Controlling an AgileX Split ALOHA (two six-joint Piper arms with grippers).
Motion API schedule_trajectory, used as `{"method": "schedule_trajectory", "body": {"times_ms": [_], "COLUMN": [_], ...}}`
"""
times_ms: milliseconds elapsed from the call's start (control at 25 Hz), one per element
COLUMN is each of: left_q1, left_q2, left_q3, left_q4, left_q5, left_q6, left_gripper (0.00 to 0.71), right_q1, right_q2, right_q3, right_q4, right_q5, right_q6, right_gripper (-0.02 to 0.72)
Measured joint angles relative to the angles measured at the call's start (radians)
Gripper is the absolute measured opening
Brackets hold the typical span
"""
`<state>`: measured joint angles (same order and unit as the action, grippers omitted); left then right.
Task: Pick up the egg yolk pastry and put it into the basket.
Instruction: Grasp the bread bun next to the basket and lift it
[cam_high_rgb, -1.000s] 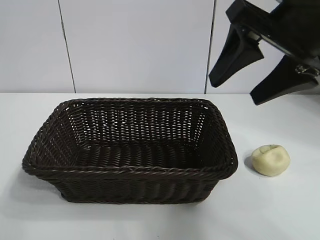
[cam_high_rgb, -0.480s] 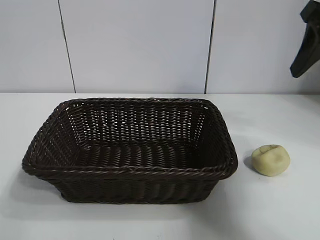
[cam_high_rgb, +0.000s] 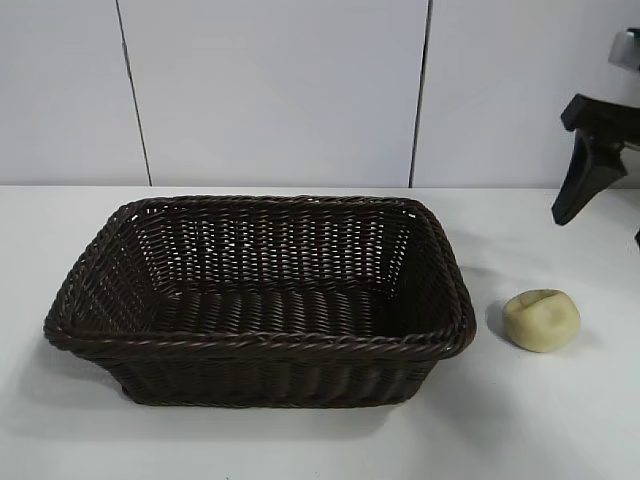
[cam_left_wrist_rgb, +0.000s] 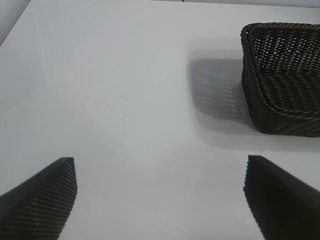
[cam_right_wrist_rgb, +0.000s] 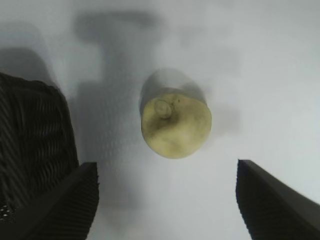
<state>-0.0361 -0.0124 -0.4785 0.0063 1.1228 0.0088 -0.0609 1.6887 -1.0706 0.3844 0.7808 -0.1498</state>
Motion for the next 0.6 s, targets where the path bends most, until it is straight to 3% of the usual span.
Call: {"method": "schedule_trajectory", "body": {"times_ms": [160,440,520,600], "left_q1": [0.000,0.000,0.000,0.000], "left_q2": [0.000,0.000,0.000,0.000], "left_q3": [0.000,0.000,0.000,0.000], "left_q4": [0.000,0.000,0.000,0.000], "left_q5": [0.000,0.000,0.000,0.000], "left_q6": [0.000,0.000,0.000,0.000], "left_gripper": [0.658,0.658,0.658,0.658], "right_q1": [0.000,0.000,0.000,0.000], "right_q2": [0.094,0.208,0.213,0.213], "right_q3": [-0.005,-0.007,-0.007,-0.008], "right_q4": [0.038,0.043,0.043,0.045], "right_q5": [-0.024,-0.083,-0.093,-0.096], "right_q6": [-0.007,-0.009,-0.010,-0.011], "right_gripper": [0.548,0.534,0.442,0.252]}}
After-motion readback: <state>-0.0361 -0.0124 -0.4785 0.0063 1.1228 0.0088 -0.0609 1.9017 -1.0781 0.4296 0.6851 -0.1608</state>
